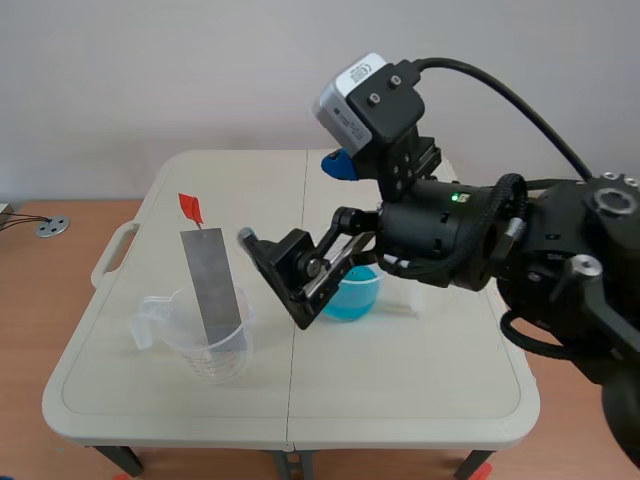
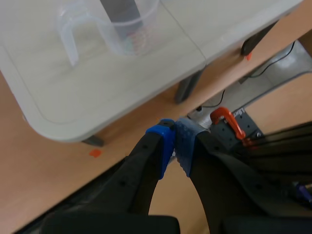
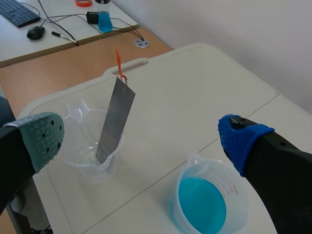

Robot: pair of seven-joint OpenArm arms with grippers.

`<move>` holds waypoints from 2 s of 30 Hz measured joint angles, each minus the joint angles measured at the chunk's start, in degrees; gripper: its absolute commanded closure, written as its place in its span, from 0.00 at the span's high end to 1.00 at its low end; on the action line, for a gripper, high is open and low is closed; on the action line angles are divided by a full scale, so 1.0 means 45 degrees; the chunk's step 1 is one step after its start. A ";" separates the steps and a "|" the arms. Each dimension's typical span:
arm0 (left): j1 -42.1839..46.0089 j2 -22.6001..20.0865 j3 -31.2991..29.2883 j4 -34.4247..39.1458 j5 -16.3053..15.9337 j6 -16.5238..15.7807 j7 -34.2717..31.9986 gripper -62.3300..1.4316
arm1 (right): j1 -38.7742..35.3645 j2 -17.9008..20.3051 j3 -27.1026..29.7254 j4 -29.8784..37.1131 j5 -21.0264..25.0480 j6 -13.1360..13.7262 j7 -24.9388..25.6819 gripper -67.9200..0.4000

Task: Hold the metal plate by the orange handle, dip it into the blue solution, take it out and point at it, then put the plate back in the beaker on the left.
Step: 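Lift the metal plate out of the left beaker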

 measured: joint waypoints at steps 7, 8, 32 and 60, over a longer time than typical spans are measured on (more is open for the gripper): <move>0.0403 0.0000 -0.0039 -0.0034 0.0646 0.0005 0.0238 0.05 | 0.1486 -0.0962 -0.0937 -0.2108 -0.0306 -0.0044 0.0024 0.98; 0.0359 0.0000 -0.0039 -0.0034 0.0646 0.0000 0.0238 0.05 | 0.1685 -0.1122 -0.0981 -0.2492 -0.0330 -0.0049 0.0112 0.98; 0.0262 0.0000 -0.0039 -0.0034 0.0607 0.0005 0.0476 0.05 | 0.4537 -0.4129 -0.2705 -0.7198 -0.1375 0.0010 0.0403 0.98; 0.0262 0.0000 -0.0039 -0.0034 0.0607 0.0005 0.0476 0.05 | 0.4673 -0.4546 -0.2701 -0.8072 -0.1637 -0.0005 0.1263 0.24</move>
